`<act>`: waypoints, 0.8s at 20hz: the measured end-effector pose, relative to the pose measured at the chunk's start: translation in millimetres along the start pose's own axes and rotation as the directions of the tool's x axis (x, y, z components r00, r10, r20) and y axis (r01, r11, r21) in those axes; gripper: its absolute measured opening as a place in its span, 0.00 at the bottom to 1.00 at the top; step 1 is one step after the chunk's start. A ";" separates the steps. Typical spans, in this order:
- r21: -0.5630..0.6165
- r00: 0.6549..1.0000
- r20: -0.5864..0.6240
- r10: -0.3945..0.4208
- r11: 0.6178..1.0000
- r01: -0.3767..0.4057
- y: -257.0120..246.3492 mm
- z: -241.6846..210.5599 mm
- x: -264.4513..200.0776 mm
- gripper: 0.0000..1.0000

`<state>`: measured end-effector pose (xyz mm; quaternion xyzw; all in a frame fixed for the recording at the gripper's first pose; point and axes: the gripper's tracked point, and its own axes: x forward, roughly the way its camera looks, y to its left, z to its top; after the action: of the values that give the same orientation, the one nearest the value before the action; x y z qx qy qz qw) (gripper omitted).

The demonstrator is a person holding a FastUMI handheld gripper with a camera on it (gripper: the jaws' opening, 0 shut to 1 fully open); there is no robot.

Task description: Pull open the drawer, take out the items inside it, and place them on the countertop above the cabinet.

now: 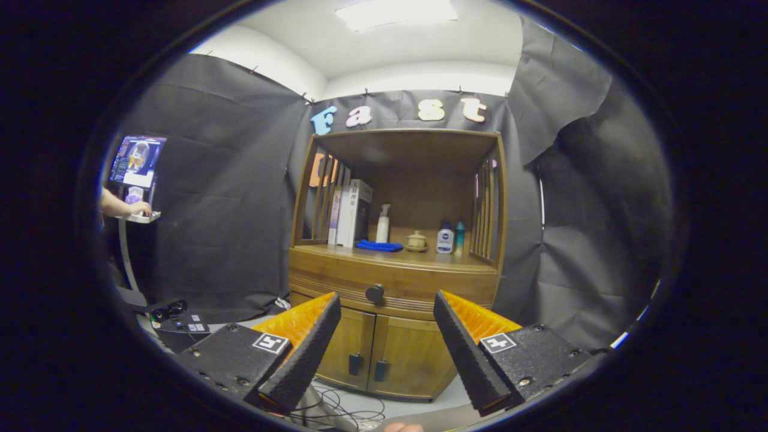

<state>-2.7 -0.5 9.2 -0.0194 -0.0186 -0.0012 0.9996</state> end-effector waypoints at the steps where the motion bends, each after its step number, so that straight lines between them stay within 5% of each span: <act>1: 0.005 1.000 0.006 -0.004 1.000 0.004 -0.7 2.0 0.5 1.00; 9: 0.036 0.999 0.031 -0.010 0.999 0.009 3.0 5.1 27.0 1.00; 16: 0.062 0.996 -0.048 -0.069 0.995 0.072 9.1 -30.2 105.9 1.00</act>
<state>104.3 7.2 -17.4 0.0132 0.0035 -0.0364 0.9992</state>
